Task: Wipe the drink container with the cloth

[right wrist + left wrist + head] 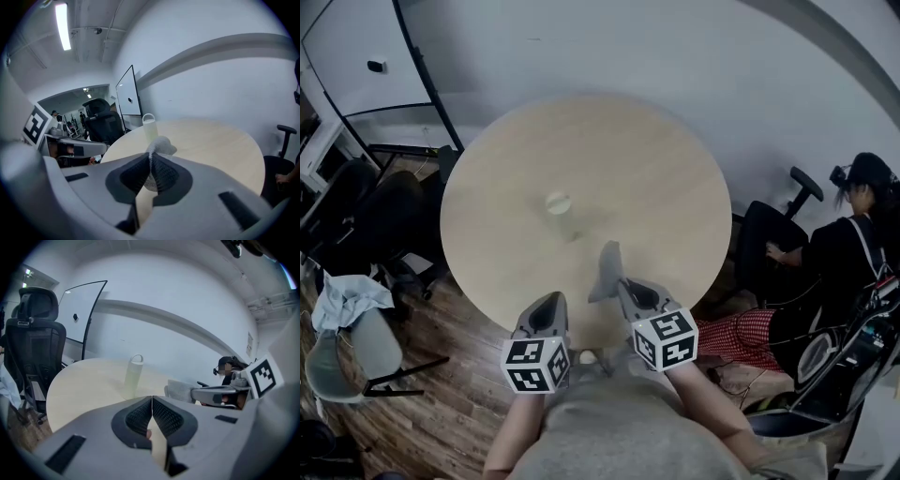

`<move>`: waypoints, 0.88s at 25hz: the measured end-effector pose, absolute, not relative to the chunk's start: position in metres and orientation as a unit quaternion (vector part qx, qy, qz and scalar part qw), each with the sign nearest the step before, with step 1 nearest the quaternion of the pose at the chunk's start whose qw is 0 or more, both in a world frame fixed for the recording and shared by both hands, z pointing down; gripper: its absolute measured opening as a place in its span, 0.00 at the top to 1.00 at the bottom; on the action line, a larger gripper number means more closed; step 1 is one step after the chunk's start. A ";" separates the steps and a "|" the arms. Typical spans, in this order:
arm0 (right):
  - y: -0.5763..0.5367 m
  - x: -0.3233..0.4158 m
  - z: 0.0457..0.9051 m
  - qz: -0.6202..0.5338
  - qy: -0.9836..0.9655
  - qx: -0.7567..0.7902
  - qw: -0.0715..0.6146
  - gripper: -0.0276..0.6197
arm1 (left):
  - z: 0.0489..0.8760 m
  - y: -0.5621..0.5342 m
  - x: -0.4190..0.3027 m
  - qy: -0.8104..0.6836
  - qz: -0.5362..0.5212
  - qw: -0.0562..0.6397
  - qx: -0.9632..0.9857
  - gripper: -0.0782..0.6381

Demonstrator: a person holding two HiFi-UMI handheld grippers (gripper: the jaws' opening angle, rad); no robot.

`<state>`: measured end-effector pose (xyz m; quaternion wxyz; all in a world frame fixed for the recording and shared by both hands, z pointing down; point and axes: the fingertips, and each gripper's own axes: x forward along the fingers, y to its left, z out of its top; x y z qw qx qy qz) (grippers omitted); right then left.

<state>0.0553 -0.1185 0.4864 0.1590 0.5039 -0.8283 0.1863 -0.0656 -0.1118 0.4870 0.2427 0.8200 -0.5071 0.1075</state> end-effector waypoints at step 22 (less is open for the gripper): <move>-0.112 0.083 0.464 0.186 -0.819 0.528 0.125 0.95 | 0.478 -0.118 -0.043 -0.488 0.101 0.238 0.834 0.89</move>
